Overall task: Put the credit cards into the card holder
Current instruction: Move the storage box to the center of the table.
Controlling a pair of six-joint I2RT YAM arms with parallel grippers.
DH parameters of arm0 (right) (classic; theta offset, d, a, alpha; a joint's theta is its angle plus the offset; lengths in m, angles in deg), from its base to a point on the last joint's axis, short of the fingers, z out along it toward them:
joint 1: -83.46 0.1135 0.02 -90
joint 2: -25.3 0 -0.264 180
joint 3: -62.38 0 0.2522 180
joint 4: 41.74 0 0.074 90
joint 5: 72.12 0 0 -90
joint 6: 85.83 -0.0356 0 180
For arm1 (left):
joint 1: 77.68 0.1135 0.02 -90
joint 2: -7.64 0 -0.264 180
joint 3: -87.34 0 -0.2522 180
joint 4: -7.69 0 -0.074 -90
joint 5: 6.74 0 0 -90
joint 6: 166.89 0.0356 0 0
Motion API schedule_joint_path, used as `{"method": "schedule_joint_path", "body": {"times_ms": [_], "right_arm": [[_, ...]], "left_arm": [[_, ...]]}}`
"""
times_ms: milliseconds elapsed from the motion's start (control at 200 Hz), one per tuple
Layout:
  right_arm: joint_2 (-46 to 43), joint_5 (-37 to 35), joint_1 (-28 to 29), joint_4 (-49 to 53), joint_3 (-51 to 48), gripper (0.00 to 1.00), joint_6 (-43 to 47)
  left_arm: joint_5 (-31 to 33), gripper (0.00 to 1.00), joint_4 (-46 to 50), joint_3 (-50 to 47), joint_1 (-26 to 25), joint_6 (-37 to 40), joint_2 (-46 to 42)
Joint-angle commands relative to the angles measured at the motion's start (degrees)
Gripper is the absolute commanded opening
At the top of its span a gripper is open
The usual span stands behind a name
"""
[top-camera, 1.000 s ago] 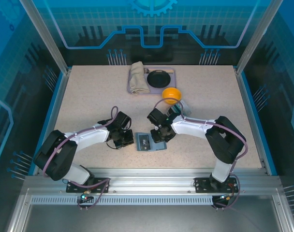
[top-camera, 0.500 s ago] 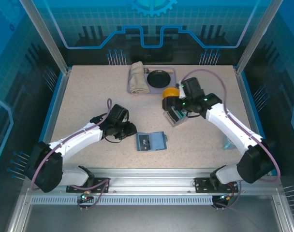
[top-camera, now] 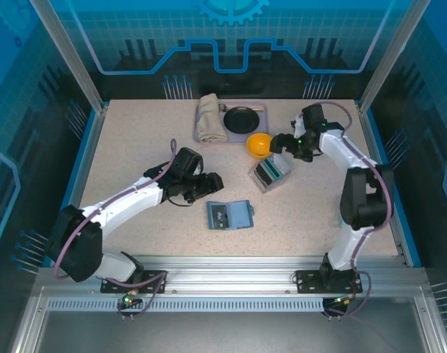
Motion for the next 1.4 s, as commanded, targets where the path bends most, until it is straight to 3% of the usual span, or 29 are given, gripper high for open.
{"method": "schedule_joint_path", "body": {"times_ms": [0, 220, 425, 550, 705, 825, 1170, 1395], "right_arm": [[3.0, 7.8, 0.7, 1.3, 2.3, 0.93, -0.1], [1.5, 13.6, 4.3, -1.8, -1.3, 0.88, -2.8], [-2.1, 14.1, 8.4, -3.1, -5.3, 0.85, -5.9], [-4.6, 9.3, 9.6, -0.3, -5.3, 0.82, -4.4], [-6.8, -7.3, 11.2, 5.9, -2.8, 0.71, 2.3], [-7.9, -13.0, 13.4, 6.9, -2.8, 0.64, 6.5], [-5.6, -20.1, 18.5, 9.3, 0.0, 0.63, 10.1], [-6.5, -18.1, 21.1, 8.6, 0.3, 0.51, 10.5]], "left_arm": [[-1.5, 0.73, -0.4, 2.2, -0.7, -0.6, 2.1], [-1.8, 0.73, 0.1, 3.7, -0.7, -0.9, 5.3], [-2.4, 0.70, 0.5, 7.4, -0.8, -0.7, 10.1], [-3.0, 0.67, 1.2, 11.1, -0.6, -1.0, 14.4], [-4.5, 0.61, 1.1, 15.9, -0.3, -2.1, 20.2], [-5.7, 0.56, 0.7, 19.3, -0.1, -3.3, 24.2], [-6.0, 0.45, 1.9, 23.4, -0.1, -5.1, 30.4], [-6.4, 0.43, 1.0, 23.4, 0.0, -5.4, 32.2]]}}
